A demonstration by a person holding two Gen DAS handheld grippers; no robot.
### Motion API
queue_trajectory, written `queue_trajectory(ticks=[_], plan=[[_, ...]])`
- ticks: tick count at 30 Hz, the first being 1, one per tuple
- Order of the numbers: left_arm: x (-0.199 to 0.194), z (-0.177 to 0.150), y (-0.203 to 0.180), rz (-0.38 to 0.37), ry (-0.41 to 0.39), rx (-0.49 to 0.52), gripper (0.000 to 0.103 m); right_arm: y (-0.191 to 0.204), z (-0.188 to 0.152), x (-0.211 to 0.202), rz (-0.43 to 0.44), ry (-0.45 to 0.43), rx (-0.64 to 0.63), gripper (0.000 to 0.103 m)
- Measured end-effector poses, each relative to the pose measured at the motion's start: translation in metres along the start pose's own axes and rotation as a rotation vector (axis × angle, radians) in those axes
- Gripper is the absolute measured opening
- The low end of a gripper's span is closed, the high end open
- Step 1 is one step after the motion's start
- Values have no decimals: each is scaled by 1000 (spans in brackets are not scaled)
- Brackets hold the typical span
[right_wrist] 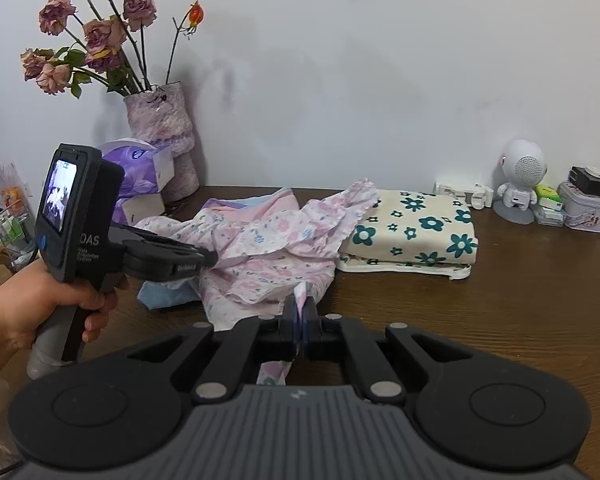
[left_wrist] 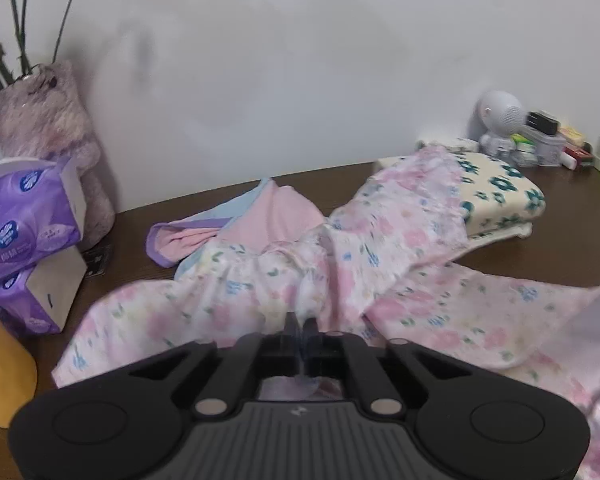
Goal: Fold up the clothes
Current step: 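Grasp the garment edge with the right gripper while the left gripper grasps another edge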
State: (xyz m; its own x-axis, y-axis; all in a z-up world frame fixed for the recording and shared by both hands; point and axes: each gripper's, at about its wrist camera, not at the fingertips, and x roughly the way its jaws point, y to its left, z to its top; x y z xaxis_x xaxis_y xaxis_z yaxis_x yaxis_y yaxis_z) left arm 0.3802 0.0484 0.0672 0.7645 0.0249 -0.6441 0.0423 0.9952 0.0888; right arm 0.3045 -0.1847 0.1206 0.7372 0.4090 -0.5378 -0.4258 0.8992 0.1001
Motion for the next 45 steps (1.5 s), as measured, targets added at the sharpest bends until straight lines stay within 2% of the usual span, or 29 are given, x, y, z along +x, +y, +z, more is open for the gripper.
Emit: queue_trajectory(ticks=[1,4,9,14,21,25,30,34,38,41,45], plan=[[3,2,1,5,0,-3,0,-1,0,0,-5,-5,2,2],[-18,15,10,22,-71,-23,0,-6,5,-8,-23,-29,11,2],[-77,40,30,66,-174,-34,0,-14,17,-33,-51,-84,22,2],[-142,42,46,107,-249,-25,0,-20,29,-73,-82,-151,28,2],[-240,13,60,114,-345,-13,0,-31,29,-153,-102,-253,16,2],[-296,-18,64,135,-392,-5,0,-29,21,-200,-102,-289,-8,2],[-367,-65,62,149,-437,-10,0,-14,3,-257,-62,-295,-44,2],[-415,-107,46,105,-407,-8,0,-1,-12,-295,-36,-263,-102,2],[-427,-139,40,41,-339,30,0,2,-16,-291,-64,-181,-144,2],[-399,-161,39,26,-247,40,0,-5,-19,-244,-92,-76,-133,2],[-329,-193,48,13,-82,-17,0,-17,-40,-149,-116,99,-81,2]])
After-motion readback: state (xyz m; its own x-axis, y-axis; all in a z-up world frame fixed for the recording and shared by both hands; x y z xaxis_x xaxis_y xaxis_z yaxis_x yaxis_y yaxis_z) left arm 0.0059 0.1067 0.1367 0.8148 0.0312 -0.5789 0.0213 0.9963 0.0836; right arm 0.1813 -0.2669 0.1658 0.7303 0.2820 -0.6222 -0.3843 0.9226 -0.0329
